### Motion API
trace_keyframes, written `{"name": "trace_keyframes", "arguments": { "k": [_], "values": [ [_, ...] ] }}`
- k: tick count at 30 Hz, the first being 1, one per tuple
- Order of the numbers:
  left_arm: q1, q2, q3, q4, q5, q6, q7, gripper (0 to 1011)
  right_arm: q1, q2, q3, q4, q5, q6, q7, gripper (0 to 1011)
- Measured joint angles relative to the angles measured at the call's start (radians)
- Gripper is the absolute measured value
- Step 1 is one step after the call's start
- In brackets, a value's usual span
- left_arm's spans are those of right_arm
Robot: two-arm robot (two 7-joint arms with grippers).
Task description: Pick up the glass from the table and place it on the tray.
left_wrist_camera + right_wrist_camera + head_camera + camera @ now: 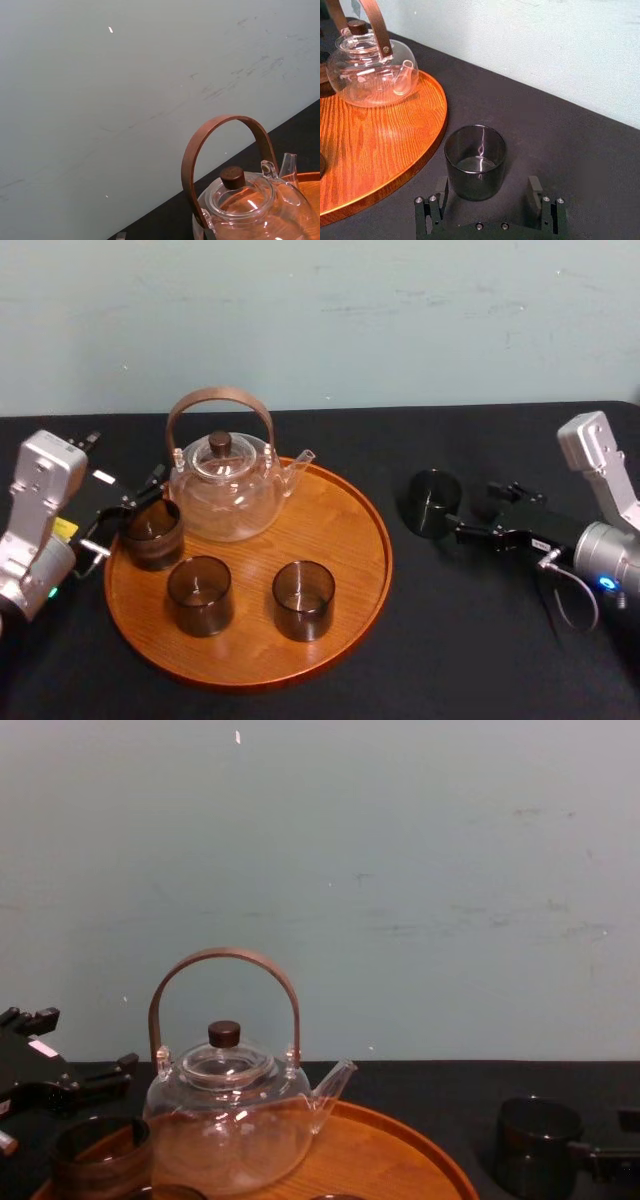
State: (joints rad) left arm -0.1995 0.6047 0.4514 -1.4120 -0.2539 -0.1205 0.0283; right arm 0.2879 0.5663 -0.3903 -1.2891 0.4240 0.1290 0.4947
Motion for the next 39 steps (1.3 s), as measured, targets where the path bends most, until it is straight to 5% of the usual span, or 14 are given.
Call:
{"name": "trace_keyframes", "arguments": {
  "k": [39],
  "values": [
    [0.0,0.0,0.0,0.0,0.0,0.0,0.0,1001,0.13,-0.128,-0.046,0.154,-0.096,-0.001,0.027,1002]
  ]
}}
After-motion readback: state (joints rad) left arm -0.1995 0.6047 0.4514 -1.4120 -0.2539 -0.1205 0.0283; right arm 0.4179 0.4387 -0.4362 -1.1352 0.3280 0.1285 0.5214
